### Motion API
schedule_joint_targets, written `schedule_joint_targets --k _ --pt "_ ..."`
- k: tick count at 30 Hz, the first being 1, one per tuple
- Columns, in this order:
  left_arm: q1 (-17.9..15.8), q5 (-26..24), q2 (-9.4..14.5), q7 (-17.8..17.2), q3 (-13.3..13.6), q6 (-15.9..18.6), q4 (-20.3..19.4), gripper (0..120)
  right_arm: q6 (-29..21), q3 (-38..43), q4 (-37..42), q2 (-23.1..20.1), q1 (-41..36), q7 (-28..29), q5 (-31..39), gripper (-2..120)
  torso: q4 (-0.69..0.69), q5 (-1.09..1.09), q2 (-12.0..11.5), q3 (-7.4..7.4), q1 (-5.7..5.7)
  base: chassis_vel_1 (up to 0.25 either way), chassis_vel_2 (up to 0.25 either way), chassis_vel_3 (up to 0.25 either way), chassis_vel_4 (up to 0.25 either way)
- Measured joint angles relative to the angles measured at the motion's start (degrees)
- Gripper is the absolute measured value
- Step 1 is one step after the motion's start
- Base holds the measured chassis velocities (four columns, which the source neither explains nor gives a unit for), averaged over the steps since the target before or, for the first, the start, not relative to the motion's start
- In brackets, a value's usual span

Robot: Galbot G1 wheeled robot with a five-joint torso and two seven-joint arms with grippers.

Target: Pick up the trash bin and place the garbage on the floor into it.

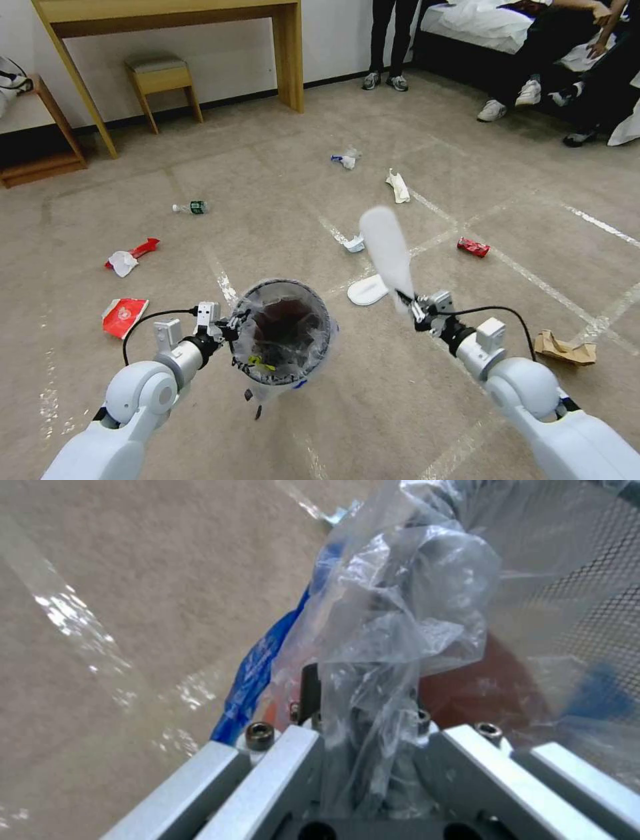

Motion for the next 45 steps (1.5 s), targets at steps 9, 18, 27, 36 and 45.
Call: schedule_joint_targets --k 9,18,27,36,45 --pt "-0.4 -2.8 0.1 -0.1 0.8 2.1 -0.3 1 6.2 -0.9 4.0 0.9 1.7 -3.2 3.2 2 0.00 0.00 0.0 0.00 0.00 0.000 0.000 0.000 0.000" --pt "-0.5 -4.4 -0.9 -0.3 1.9 3.6 -0.9 1 8.8 -9.0 5.4 2.5 8.0 -6.4 6.8 2 0.01 -0.01 0.0 0.00 0.00 0.000 0.000 0.000 0.000" --pt "-0.6 -7.1 -1.7 -1.1 2.5 4.6 -1.5 1 10.8 -15.9 2.7 4.7 10.8 -10.4 5.7 2 0.01 -0.01 0.0 0.01 0.00 0.000 0.000 0.000 0.000" --pt "-0.4 -10.5 -2.5 -2.7 2.5 5.1 -1.7 1 13.2 -20.6 -1.1 7.6 12.1 -13.7 1.4 2 0.01 0.00 0.0 0.01 0.00 0.000 0.000 0.000 0.000" --pt "-0.8 -12.2 -3.0 -3.4 2.7 5.4 -2.0 1 15.0 -22.5 -4.9 10.3 10.9 -17.6 -2.5 2 0.00 0.00 0.0 0.01 0.00 0.000 0.000 0.000 0.000"
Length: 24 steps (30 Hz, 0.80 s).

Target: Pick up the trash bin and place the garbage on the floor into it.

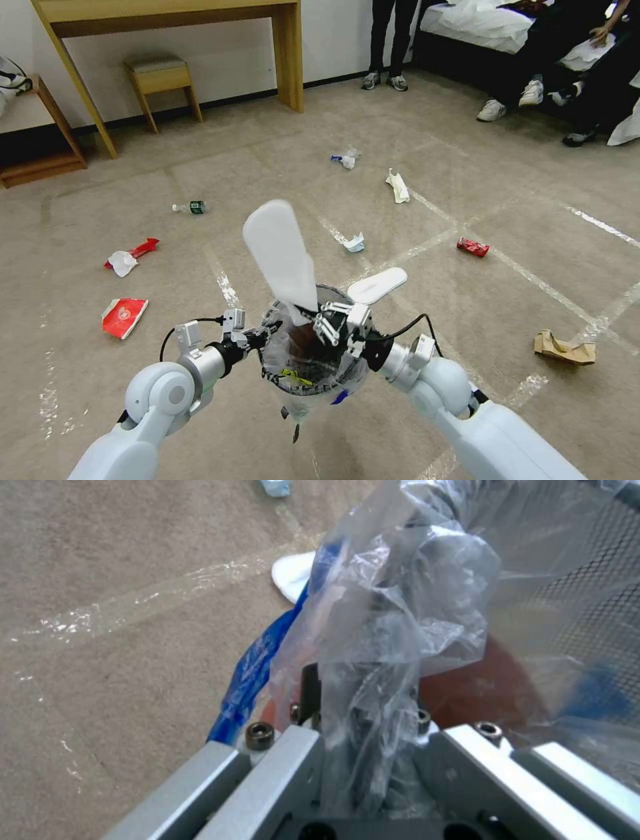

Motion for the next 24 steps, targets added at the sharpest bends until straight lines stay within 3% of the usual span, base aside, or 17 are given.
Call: schedule_joint_targets --k 24 --pt "1.2 -1.3 0.2 0.0 -0.7 0.3 -1.8 1 2.9 1.2 -6.2 2.4 -0.7 -3.9 -2.8 2 0.00 0.00 0.0 0.00 0.00 0.000 0.000 0.000 0.000"
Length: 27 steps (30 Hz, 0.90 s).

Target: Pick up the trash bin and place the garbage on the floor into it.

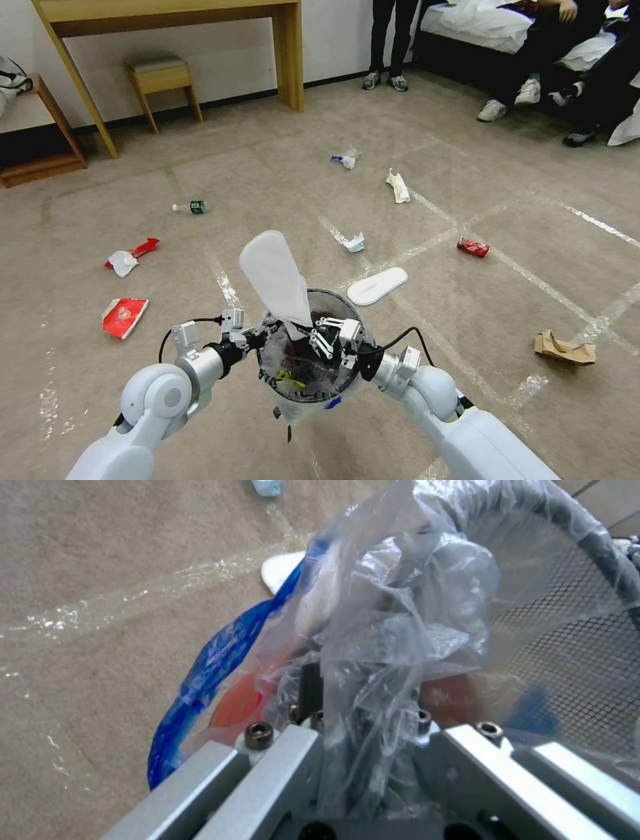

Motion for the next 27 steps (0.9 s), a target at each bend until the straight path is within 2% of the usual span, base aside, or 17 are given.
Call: schedule_joint_targets --k 3,4,8,9,10,12,13,15,16,18,21,23,27 --pt "0.0 0.0 0.0 0.0 0.0 0.0 0.0 1 -0.1 0.1 0.3 -0.4 -0.2 0.1 -0.1 4 0.00 0.00 0.0 0.00 0.00 0.000 0.000 0.000 0.000" --pt "0.0 0.0 0.0 0.1 0.0 0.0 0.0 1 -0.2 0.1 0.4 -0.6 -0.2 0.1 -0.1 10 0.00 0.00 0.0 0.00 0.00 0.000 0.000 0.000 0.000" --pt "0.0 0.1 -0.1 0.1 0.0 0.0 0.0 1 -0.6 0.1 0.8 -0.9 -0.3 0.2 -0.1 19 0.00 0.00 0.0 0.00 0.00 0.000 0.000 0.000 0.000" --pt "0.0 0.3 -0.2 0.2 0.0 0.0 0.0 1 -0.7 0.2 0.9 -1.0 -0.3 0.3 -0.1 25 0.00 0.00 0.0 0.00 0.00 0.000 0.000 0.000 0.000" --pt "0.0 0.3 -0.2 0.2 0.0 0.0 0.0 1 -0.7 0.2 0.9 -1.0 -0.3 0.3 -0.1 25 0.00 0.00 0.0 0.00 0.00 0.000 0.000 0.000 0.000" --pt "0.1 0.6 -0.3 0.2 0.0 0.0 0.1 1 -0.9 0.2 1.3 -1.2 -0.3 0.4 0.0 39 0.00 0.00 0.0 0.00 0.00 0.000 0.000 0.000 0.000" --pt "0.1 0.6 -0.3 0.2 0.0 0.0 0.1 1 -0.9 0.2 1.3 -1.2 -0.3 0.4 0.0 39 0.00 0.00 0.0 0.00 0.00 0.000 0.000 0.000 0.000" --pt "0.1 0.7 -0.3 0.3 0.0 0.0 0.2 1 -1.1 0.2 1.6 -1.4 -0.4 0.4 0.1 48 0.00 0.00 0.0 0.00 0.00 0.000 0.000 0.000 0.000" --pt "0.1 0.7 -0.3 0.3 0.0 0.0 0.2 1 -1.1 0.2 1.6 -1.4 -0.4 0.4 0.1 48 0.00 0.00 0.0 0.00 0.00 0.000 0.000 0.000 0.000" --pt "-0.1 0.7 -0.3 0.3 0.0 0.0 0.4 1 -1.2 0.3 2.0 -1.7 -0.4 0.4 0.3 61 0.00 0.00 0.0 0.00 0.00 0.000 0.000 0.000 0.000" --pt "-0.3 0.7 -0.4 0.3 0.0 0.0 0.5 1 -1.4 0.4 2.3 -1.9 -0.4 0.4 0.4 67 0.00 0.00 0.0 0.00 0.00 0.000 0.000 0.000 0.000" --pt "-0.4 0.8 -0.5 0.3 0.1 0.0 0.7 1 -1.6 0.5 2.7 -2.2 -0.4 0.5 0.6 80 0.00 0.00 0.0 0.00 0.00 0.000 0.000 0.000 0.000" --pt "-0.4 1.1 -0.7 0.3 0.2 -0.1 0.9 1 -1.7 0.5 3.1 -2.5 -0.5 0.5 0.7 90 0.00 0.00 0.0 0.00 0.00 0.000 0.000 0.000 0.000"
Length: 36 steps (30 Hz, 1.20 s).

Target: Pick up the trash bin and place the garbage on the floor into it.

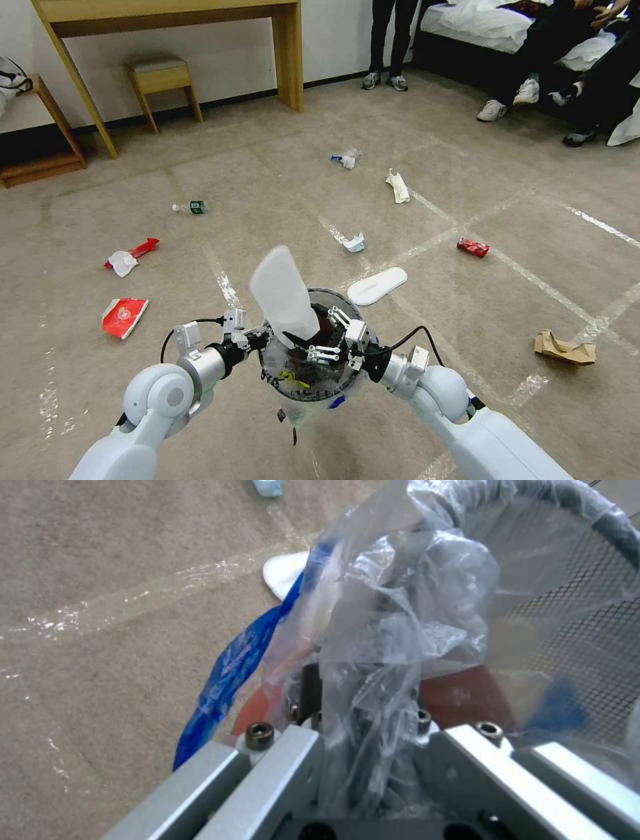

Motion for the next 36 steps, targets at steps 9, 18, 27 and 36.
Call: schedule_joint_targets --k 9,18,27,36 --pt "-0.5 0.0 -0.1 0.0 0.1 -0.1 0.2 1 -0.5 0.3 1.3 -0.8 -0.3 0.0 0.3 100 0.00 0.00 0.0 0.00 0.00 0.000 0.000 0.000 0.000" --pt "-0.7 -0.2 -0.2 -0.1 0.0 -0.1 0.4 1 -1.0 1.4 3.3 -2.7 -1.4 0.4 1.1 100 0.00 0.00 0.0 0.00 0.00 0.000 0.000 0.000 0.000" --pt "-0.6 -0.1 -0.3 -0.1 0.1 -0.2 0.5 1 -1.1 2.4 4.3 -3.5 -2.5 0.6 1.3 100 0.00 0.00 0.0 0.00 0.00 0.000 0.000 0.000 0.000" --pt "-0.8 0.3 -0.4 -0.1 0.1 -0.2 1.0 1 -1.3 4.0 5.8 -5.7 -3.4 0.7 0.6 100 0.00 -0.01 0.0 0.00 0.00 0.000 0.000 0.000 0.000"
